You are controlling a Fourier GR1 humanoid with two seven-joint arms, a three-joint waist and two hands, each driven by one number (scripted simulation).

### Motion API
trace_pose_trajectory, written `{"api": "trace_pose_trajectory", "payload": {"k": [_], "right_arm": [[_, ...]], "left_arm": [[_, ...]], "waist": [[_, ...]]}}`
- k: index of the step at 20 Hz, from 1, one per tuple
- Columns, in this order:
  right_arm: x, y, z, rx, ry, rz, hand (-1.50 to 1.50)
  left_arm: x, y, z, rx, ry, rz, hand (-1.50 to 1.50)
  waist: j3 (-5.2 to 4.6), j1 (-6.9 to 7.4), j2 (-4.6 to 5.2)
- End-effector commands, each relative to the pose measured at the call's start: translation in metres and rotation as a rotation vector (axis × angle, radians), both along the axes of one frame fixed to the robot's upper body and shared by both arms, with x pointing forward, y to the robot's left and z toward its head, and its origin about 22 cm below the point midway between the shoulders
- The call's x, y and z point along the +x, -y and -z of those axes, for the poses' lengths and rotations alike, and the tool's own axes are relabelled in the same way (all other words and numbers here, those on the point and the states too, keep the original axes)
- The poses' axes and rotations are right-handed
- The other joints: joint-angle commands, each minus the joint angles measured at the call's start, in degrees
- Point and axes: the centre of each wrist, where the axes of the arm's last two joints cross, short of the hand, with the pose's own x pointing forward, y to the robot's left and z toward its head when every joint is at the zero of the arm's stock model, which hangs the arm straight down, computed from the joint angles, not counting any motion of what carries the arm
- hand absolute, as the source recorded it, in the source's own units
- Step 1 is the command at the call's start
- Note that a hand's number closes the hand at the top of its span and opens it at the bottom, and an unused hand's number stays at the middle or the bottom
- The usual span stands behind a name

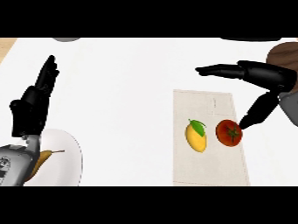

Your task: Pick the lemon from the placemat and place it in the bowl

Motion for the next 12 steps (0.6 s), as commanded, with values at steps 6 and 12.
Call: {"api": "trace_pose_trajectory", "payload": {"k": [6,12], "right_arm": [[-0.009,-0.051,0.021,-0.184,-0.066,-0.270,-1.50],[-0.013,-0.060,0.037,-0.348,-0.011,-0.259,-1.50]], "left_arm": [[0.004,-0.021,-0.002,-0.011,-0.007,-0.022,0.00],[-0.005,-0.013,0.009,0.020,-0.017,-0.024,0.00]], "waist": [[-0.08,-1.55,-0.22],[-0.06,-1.62,-0.34]]}}
